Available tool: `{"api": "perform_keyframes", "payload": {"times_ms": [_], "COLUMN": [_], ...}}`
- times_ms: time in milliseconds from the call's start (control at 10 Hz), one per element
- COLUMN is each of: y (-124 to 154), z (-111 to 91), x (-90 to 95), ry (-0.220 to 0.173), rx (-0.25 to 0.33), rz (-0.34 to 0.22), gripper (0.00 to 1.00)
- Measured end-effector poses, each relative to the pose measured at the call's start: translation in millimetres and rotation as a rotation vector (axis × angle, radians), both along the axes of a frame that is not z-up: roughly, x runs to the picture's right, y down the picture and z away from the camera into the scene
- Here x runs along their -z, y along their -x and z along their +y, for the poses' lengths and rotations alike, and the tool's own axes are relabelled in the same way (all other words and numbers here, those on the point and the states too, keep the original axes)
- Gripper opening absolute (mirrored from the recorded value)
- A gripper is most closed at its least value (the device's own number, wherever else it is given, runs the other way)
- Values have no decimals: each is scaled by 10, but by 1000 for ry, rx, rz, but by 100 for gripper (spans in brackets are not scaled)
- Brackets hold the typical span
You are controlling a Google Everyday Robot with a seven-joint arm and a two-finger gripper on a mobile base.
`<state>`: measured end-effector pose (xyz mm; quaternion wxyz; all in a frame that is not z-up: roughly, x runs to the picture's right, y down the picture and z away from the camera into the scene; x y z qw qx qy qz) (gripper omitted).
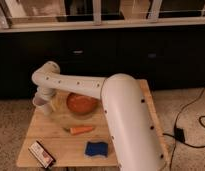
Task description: Place the ceramic cup in the ceramic bowl
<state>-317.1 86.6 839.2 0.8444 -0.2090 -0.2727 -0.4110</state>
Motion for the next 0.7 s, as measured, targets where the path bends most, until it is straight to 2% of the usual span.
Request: {"api": "perform_keyframes", "payload": {"times_ms": [100,700], "y": [1,-16], "z": [28,121], "x": [-19,-131], "ry": [7,27], "rx": [20,57], "rz": [16,58], "gripper": [75,16]}}
